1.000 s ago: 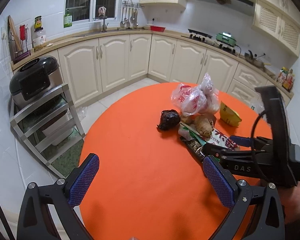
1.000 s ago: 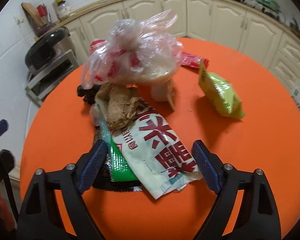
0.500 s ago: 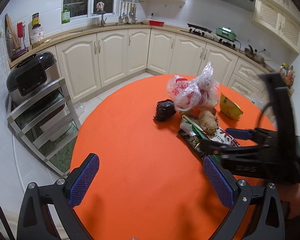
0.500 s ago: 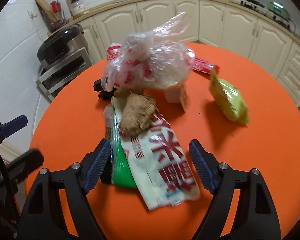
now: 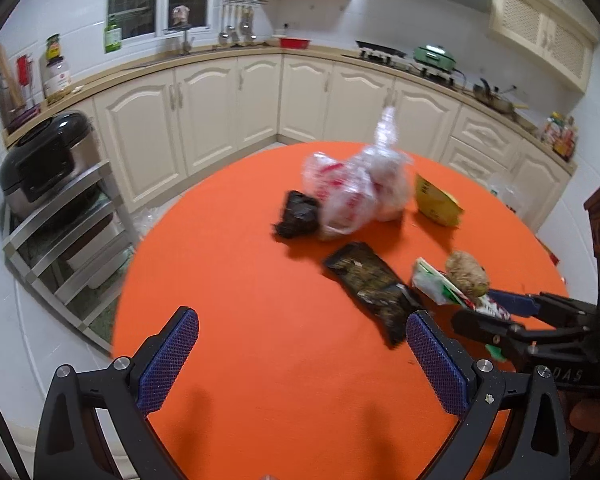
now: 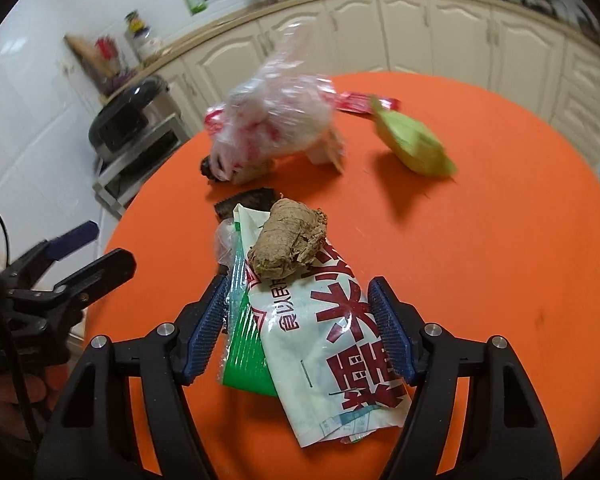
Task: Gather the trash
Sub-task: 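Grasp the white rice-print packet with the right gripper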
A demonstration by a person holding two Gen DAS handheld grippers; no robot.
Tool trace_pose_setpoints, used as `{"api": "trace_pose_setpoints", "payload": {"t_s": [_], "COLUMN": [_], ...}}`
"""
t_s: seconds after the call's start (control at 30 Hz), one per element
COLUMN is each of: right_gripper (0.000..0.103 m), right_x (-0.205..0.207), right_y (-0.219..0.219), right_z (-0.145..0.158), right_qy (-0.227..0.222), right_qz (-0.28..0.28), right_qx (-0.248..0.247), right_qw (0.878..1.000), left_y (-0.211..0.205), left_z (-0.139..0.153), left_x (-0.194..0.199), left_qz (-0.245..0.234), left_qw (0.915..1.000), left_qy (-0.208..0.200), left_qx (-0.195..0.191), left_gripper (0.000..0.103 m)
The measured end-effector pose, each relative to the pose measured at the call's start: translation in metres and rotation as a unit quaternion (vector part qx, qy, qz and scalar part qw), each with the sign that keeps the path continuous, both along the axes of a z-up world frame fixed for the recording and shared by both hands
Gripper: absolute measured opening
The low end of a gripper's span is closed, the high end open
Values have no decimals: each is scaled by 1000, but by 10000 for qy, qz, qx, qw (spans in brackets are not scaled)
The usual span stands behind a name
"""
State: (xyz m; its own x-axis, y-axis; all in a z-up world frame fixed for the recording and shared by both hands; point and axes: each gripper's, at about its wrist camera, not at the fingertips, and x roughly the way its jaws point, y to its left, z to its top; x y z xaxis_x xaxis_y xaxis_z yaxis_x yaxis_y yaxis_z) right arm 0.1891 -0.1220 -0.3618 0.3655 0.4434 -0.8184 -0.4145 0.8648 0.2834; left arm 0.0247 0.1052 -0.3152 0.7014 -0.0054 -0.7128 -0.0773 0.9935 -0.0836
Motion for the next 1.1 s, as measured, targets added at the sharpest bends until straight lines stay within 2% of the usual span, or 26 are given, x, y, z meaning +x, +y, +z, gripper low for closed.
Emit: {"api": "trace_pose_setpoints", "payload": {"t_s": [0.17,0.33,0.47,0.6,0.67,0.83,0.93,1.07,1.1], "right_gripper": [68,68,68,67,67,67,65,62,59], "right_x": [-17,-32,-42,-50,-53,-56,-56,-58,-59], "right_y": [-23,-37,-52,-62,-65,-68,-67,-63,-63], "right_z": [-4,-2,-2,-1,-2,-2,-2,0,2], "right_qy": [39,-47,0,36,53,110,163,95,59], "right_qz": [-220,-375,-496,-598,-645,-673,-661,-672,-678], "right_qx": [44,-50,137,257,328,682,909,893,898], "right_qw": [9997,9993,9987,9979,9974,9953,9935,9937,9936], "left_y": [-17,-24,-27,-35,-39,-48,-51,-45,-43], "left_z": [-6,-16,-23,-36,-38,-34,-36,-38,-38], "left_x": [2,21,45,73,83,82,78,69,66], "left_qz": [-248,-415,-385,-290,-256,-517,-648,-774,-793], "left_qw": [9996,9987,9983,9972,9968,9970,9966,9964,9963], "left_qy": [54,201,323,568,608,416,381,333,319], "left_qx": [105,208,296,379,443,410,333,108,37], "left_gripper": [102,102,102,94,94,49,36,29,24]}}
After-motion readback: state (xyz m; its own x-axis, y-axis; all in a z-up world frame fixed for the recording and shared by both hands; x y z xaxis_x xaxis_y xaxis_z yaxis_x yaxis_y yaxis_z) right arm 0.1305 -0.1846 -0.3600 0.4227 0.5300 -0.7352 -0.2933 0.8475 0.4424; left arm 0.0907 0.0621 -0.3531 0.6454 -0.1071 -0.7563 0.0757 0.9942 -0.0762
